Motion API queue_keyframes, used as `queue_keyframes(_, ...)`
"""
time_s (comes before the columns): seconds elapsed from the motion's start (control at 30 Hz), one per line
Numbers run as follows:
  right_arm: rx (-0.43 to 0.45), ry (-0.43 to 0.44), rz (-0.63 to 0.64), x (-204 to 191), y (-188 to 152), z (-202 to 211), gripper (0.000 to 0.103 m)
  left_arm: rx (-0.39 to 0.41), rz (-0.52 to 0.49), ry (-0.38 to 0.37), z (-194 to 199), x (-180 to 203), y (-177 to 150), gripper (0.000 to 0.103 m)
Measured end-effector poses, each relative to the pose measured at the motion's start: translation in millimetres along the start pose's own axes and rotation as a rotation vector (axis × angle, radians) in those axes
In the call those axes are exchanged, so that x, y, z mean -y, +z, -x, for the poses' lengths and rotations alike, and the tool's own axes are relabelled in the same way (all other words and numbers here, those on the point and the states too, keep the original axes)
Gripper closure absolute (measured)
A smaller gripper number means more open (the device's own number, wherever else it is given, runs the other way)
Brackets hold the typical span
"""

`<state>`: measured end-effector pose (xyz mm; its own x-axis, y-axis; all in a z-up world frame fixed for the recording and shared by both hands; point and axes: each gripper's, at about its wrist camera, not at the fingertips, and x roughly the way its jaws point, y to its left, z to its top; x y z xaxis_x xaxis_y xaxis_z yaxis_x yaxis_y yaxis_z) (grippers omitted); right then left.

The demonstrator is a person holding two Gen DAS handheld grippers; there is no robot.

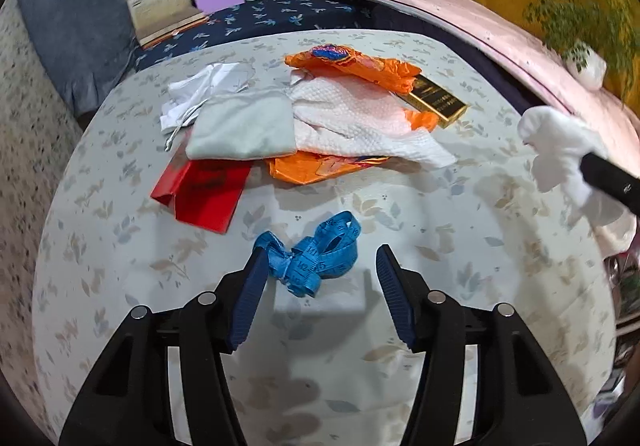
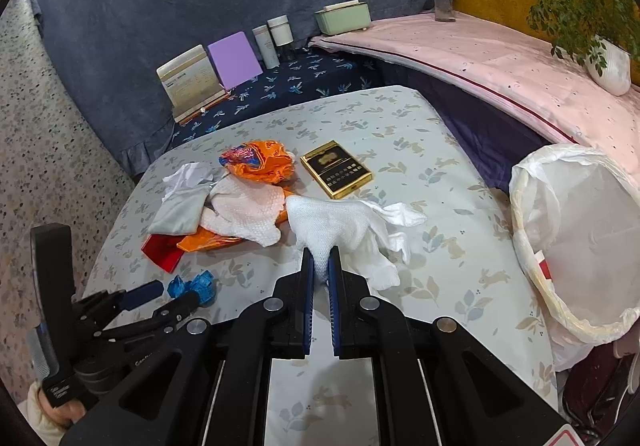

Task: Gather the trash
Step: 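Lift the tape measure and glove and carry both over the bin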

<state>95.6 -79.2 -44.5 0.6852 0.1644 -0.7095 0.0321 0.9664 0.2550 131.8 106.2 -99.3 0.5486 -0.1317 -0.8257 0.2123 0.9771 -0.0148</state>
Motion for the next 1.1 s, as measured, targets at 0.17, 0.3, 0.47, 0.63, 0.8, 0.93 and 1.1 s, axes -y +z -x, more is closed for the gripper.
queue_keyframes(0.17,-0.009,-0.001,-0.009,2.8,-1.3,-3.3,0.096,-0.042,-0.037,-0.002,-18.8,-7.1,-0.1,0.050)
queue_keyframes(0.3,-0.016,0.001,-0.007,0.4,-1.7,-6.4,0.096,-0.035,-0.059,0.003,-20.4,-1.9,-4.4,0.053)
queue_keyframes(0.47,-0.015,0.005,-0.007,-0.8,-2.1,-5.2,0.096,-0.044,-0.041,-0.026,-14.9,6.9,-4.2,0.070)
queue_keyframes(0.63,0.001,0.011,-0.009,1.8,-1.3,3.3,0.096,-0.035,-0.039,-0.061,-3.9,27.7,-3.4,0.084)
queue_keyframes(0.8,0.021,0.008,-0.020,10.7,-0.3,14.5,0.096,-0.032,-0.036,-0.101,4.9,50.9,0.7,0.087)
queue_keyframes(0.93,0.040,-0.002,-0.037,23.6,-0.2,24.8,0.096,-0.014,-0.053,-0.138,14.0,73.7,8.4,0.087)
queue_keyframes(1.1,0.067,-0.029,-0.074,48.8,0.3,40.3,0.096,0.007,-0.081,-0.193,23.5,107.0,21.2,0.087)
